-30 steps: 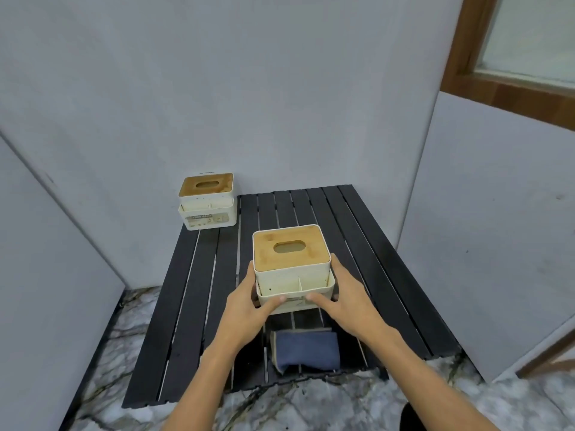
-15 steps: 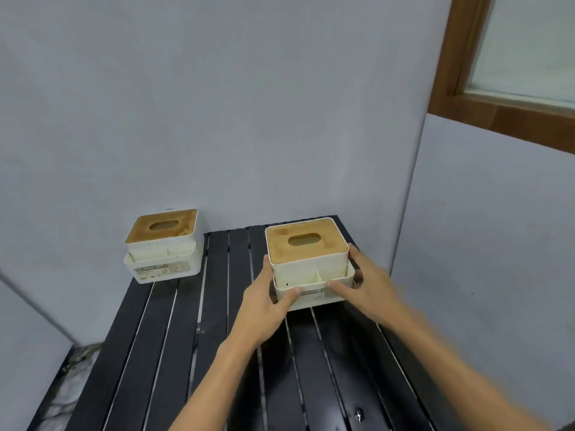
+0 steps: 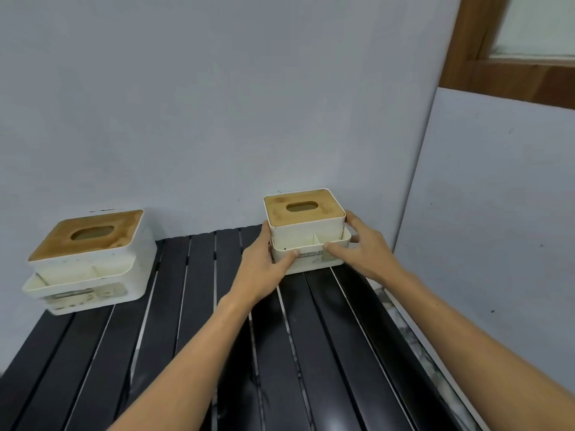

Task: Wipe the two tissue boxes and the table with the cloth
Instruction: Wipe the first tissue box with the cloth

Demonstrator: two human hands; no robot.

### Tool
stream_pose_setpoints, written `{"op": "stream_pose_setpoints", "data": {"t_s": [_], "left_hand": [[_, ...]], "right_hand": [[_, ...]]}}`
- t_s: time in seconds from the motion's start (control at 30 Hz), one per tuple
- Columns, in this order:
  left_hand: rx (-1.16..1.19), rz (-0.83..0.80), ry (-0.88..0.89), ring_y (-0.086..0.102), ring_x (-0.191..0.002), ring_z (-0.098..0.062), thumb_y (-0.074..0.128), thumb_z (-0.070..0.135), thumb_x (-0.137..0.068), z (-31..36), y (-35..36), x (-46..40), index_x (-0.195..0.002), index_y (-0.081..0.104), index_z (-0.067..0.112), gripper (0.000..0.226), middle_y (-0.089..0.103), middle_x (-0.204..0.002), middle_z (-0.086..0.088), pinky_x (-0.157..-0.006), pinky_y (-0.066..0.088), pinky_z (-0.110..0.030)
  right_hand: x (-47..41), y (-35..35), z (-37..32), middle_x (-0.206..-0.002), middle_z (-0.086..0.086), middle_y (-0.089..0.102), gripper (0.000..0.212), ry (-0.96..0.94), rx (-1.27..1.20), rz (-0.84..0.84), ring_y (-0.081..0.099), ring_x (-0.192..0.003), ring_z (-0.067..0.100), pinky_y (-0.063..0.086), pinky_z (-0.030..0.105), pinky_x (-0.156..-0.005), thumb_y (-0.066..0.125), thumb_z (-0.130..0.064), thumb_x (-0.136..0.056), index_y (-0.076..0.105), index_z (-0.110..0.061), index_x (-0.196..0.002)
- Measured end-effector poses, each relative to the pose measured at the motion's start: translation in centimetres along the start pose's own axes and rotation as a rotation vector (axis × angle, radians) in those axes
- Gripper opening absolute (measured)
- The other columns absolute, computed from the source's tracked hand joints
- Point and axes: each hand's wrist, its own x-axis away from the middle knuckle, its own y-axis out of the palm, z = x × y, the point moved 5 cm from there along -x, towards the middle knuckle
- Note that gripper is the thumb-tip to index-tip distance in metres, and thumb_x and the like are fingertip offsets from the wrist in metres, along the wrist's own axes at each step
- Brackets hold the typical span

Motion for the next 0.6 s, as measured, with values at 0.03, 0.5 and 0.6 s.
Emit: {"op": "stream_pose_setpoints", "data": {"t_s": [0.03, 0.5, 0.6], "left_hand": [[-0.003, 0.003, 0.002, 0.062, -0.108, 0.008, 0.073, 0.035, -0.091, -0.2, 0.1, -0.4, -0.143, 0.037, 0.046, 0.064, 0.063, -0.121, 0.030, -0.092, 0.052, -0.015], [-0.012, -0.010, -0.007, 0.060, -0.122, -0.010, 0.073, 0.044, -0.089, -0.8, 0.8, -2.9, -0.145, 0.035, 0.045, 0.068, 0.057, -0.138, 0.022, -0.099, 0.055, -0.032], [-0.002, -0.010, -0.020, 0.059, -0.123, -0.007, 0.073, 0.044, -0.089, -0.7, 0.8, -2.6, -0.146, 0.033, 0.046, 0.069, 0.056, -0.139, 0.022, -0.094, 0.054, -0.021]], "right_hand": [[-0.4, 0.0, 0.2, -0.115, -0.015, 0.058, 0.067, 0.007, -0.005, 0.007, 0.061, -0.096, 0.008, 0.047, 0.011, -0.064, 0.075, -0.039, -0.082, 0.041, -0.036, -0.139], [-2.6, 0.0, 1.5, -0.116, -0.015, 0.054, 0.067, 0.055, -0.029, 0.012, 0.059, -0.090, 0.001, 0.050, 0.014, -0.060, 0.073, -0.036, -0.084, 0.037, -0.034, -0.141], [-2.4, 0.0, 1.5, -0.116, -0.016, 0.052, 0.065, 0.067, -0.039, 0.016, 0.056, -0.090, -0.002, 0.049, 0.011, -0.059, 0.072, -0.034, -0.086, 0.038, -0.032, -0.141]]}}
